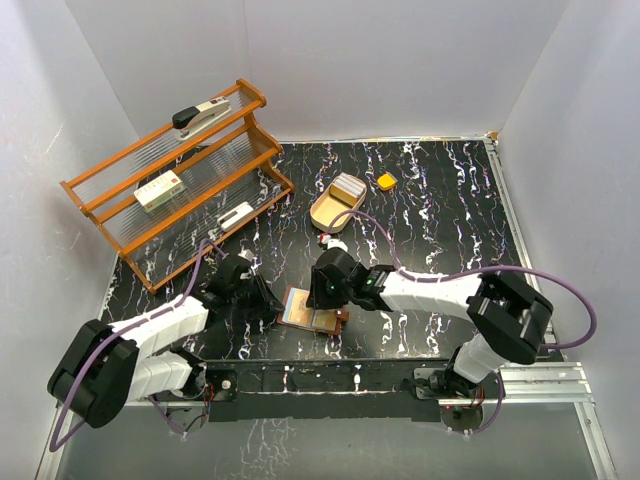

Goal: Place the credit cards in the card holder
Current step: Turn over the card slot in the card holder.

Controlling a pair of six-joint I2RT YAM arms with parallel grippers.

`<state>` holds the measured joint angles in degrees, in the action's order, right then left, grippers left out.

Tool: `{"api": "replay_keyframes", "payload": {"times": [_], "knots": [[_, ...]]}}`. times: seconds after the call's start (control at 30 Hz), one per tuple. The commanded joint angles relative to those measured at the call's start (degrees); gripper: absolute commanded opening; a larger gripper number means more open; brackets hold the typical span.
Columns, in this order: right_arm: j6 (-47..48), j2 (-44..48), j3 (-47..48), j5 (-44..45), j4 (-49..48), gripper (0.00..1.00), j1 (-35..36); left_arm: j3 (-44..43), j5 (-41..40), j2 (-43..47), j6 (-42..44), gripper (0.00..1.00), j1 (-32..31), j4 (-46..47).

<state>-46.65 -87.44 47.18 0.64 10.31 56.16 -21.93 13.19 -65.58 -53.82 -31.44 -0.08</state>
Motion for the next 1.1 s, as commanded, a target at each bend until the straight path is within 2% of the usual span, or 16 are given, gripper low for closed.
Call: {"api": "replay_keyframes", "payload": {"times": [0.0,0.1,0.3,0.4,0.53,0.63,0.77,1.07], "knots": [[0.5,-1.9,3.5,1.0,-2.4,0.22,0.2,2.9,4.9,0.2,-2.9,0.1,0.2,4.1],[0.9,-3.1,3.8,1.9,-0.7,0.21,0.3,4.5,6.2,1.2,-4.6,0.04,0.2,5.4],[1.2,-4.4,3.0,2.1,-0.3,0.19,0.3,8.1,8.9,3.6,-8.6,0.06,0.2,8.8],[1.4,-4.7,2.7,2.6,0.3,0.16,0.3,8.0,8.5,5.4,-8.8,0.13,0.2,7.8],[1.8,-5.4,2.5,2.9,0.7,0.1,0.3,5.9,6.8,8.4,-7.6,0.33,0.2,3.9],[2.1,-5.9,2.4,3.1,1.0,0.02,0.2,4.9,6.4,10.2,-7.0,0.41,0.2,3.5],[2.1,-6.8,2.3,3.2,1.2,0.0,0.3,5.1,7.1,9.6,-6.5,0.46,0.2,6.3],[2.0,-7.6,1.6,3.0,0.9,0.0,0.3,5.5,9.8,4.9,-4.5,0.48,0.2,14.0]]}}
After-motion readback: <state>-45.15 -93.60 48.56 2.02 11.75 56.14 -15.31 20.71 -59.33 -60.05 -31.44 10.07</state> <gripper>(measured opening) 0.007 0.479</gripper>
